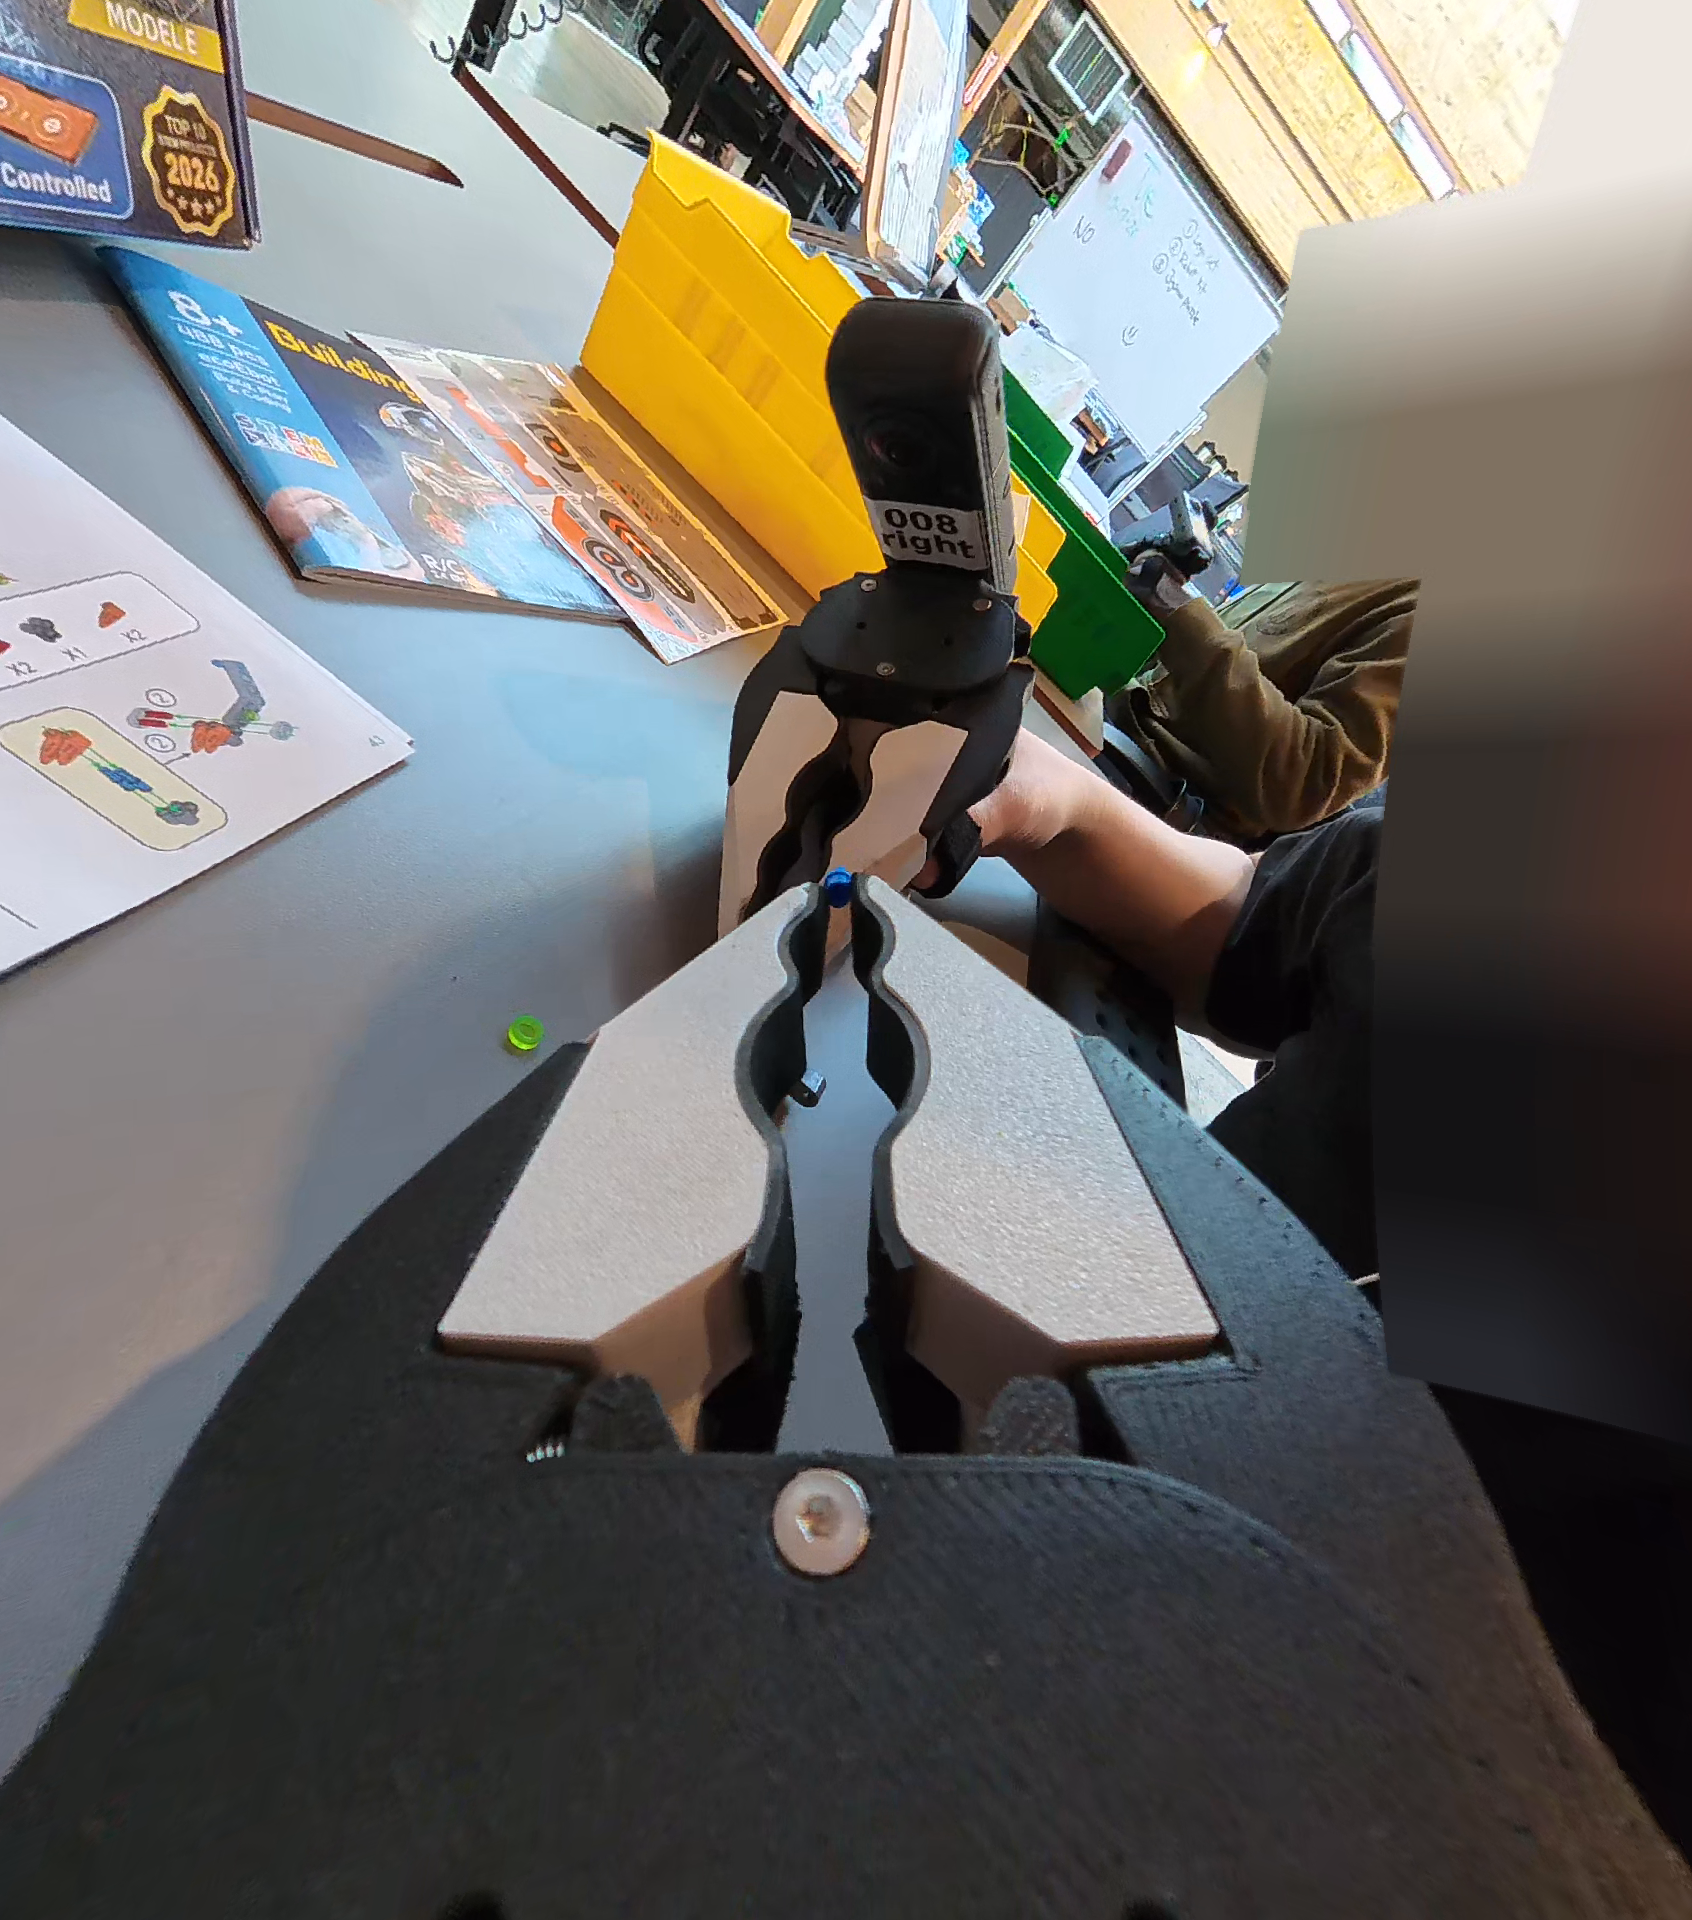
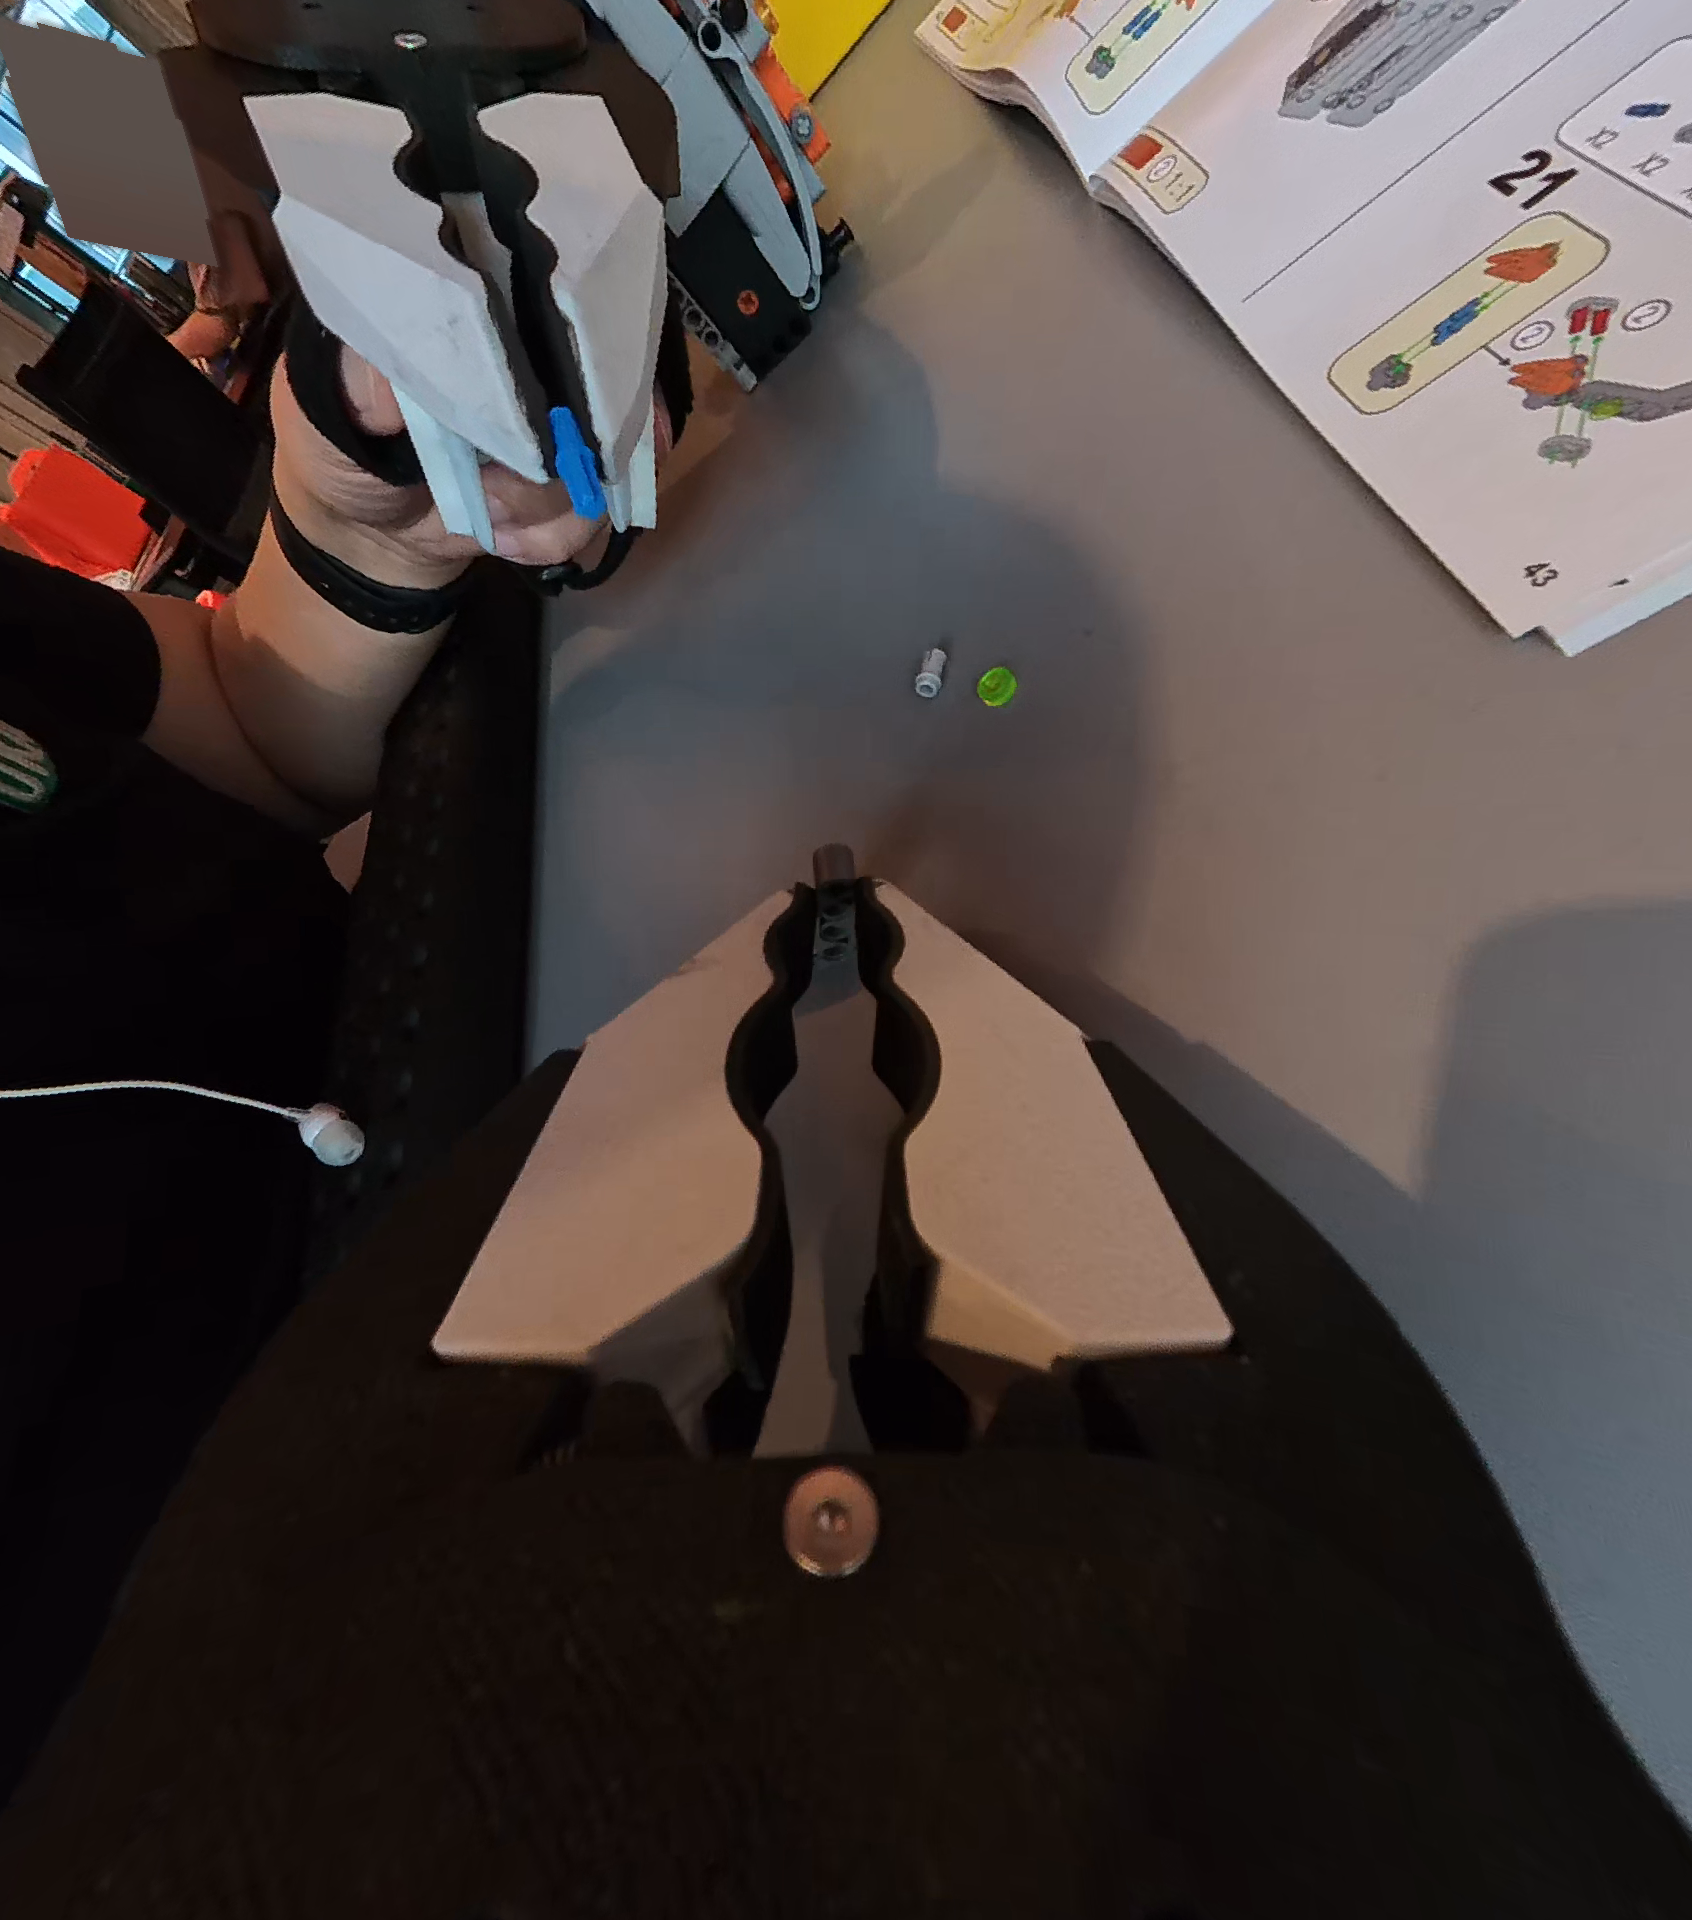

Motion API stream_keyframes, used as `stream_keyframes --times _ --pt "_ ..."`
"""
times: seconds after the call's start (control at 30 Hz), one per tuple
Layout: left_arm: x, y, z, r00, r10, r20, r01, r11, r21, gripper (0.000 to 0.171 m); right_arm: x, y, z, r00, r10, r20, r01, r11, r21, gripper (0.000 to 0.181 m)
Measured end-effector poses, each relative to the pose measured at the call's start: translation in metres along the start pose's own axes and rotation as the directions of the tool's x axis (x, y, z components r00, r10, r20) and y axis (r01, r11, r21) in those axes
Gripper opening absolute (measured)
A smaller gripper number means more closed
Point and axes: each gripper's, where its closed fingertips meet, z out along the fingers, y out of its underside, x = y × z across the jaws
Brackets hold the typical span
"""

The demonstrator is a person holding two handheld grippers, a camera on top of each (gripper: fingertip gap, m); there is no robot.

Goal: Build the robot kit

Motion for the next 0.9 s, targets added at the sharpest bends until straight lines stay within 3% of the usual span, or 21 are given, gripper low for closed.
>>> stream_keyframes --times 0.47,0.9 --pt "0.000 0.000 0.000 1.000 -0.009 -0.004 0.009 1.000 0.001 0.002 0.001 -0.007 -0.004 0.999 -0.044 -0.027 0.045 0.998 0.047 0.007" --pt "0.001 -0.006 -0.002 0.997 -0.056 -0.047 0.058 0.998 0.040 0.002 -0.006 -0.022 -0.010 0.998 -0.037 0.046 0.031 0.990 0.135 0.007"
